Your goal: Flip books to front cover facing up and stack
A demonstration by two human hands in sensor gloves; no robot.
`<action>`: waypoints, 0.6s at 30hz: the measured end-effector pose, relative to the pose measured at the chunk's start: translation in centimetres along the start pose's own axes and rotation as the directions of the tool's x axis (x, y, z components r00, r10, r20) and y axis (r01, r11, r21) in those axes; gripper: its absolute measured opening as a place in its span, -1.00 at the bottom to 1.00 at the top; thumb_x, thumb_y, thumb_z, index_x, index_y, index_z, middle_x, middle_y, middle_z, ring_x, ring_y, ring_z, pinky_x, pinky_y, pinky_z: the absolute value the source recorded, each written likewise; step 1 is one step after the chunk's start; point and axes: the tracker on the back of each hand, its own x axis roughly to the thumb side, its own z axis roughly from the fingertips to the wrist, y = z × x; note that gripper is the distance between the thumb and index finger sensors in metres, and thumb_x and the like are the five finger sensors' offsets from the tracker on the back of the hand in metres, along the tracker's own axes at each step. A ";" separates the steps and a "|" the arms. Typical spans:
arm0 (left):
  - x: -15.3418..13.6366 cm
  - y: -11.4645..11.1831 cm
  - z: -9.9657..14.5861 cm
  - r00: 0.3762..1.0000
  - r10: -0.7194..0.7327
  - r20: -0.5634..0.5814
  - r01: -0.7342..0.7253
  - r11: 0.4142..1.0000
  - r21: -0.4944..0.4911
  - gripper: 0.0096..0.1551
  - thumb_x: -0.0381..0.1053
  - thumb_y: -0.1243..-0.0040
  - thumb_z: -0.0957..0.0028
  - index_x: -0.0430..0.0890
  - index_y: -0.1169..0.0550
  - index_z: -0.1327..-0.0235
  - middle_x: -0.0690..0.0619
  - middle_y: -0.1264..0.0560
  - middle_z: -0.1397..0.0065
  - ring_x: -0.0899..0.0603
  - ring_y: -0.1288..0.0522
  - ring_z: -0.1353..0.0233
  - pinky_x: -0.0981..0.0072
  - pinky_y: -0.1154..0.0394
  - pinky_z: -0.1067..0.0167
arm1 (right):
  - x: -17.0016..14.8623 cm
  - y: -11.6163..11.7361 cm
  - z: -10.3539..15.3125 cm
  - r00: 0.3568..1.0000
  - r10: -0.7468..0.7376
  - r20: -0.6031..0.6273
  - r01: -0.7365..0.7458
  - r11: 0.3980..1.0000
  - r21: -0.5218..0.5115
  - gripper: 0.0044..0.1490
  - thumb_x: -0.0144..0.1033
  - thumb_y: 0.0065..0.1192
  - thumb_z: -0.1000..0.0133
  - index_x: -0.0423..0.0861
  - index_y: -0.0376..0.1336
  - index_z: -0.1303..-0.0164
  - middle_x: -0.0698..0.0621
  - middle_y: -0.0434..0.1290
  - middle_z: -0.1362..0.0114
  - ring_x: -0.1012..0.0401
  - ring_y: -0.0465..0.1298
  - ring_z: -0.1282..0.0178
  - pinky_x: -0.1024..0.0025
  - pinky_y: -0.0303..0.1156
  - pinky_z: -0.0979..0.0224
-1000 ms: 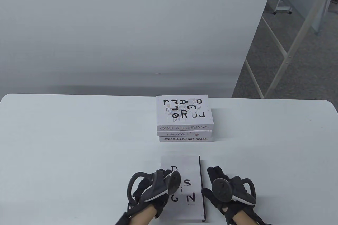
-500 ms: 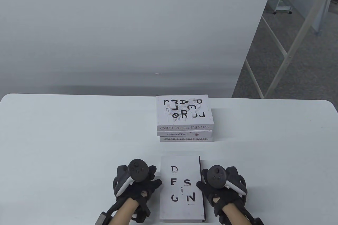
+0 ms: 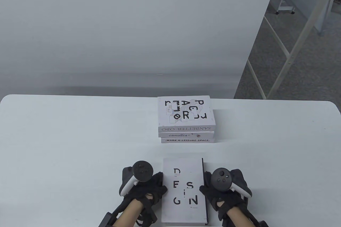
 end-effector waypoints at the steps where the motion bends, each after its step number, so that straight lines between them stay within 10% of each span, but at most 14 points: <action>1: -0.1 0.0 0.0 1.000 0.006 0.002 -0.006 1.000 -0.006 -0.21 -0.04 -0.26 0.04 -0.35 -0.29 -0.39 -0.26 -0.46 -0.29 -0.12 -0.74 -0.03 0.42 -0.77 0.17 | 0.1 -0.1 0.2 1.000 0.004 0.011 -0.004 1.000 -0.016 -0.14 -0.04 0.02 -0.30 -0.43 -0.05 -0.51 -0.37 0.37 -0.39 0.06 0.60 -0.30 0.27 0.60 -0.27; 18: -2.7 0.8 -0.1 0.985 0.169 -0.042 -0.171 0.984 -0.053 -0.26 -0.08 -0.22 0.04 -0.28 -0.30 -0.40 -0.13 -0.51 -0.28 -0.06 -0.76 0.01 0.42 -0.76 0.20 | 3.4 0.0 3.5 0.921 0.321 0.223 -0.234 0.910 -0.344 -0.18 -0.54 0.19 -0.12 -0.18 -0.09 -0.55 -0.39 0.21 -0.51 -0.09 0.50 -0.41 0.04 0.48 -0.35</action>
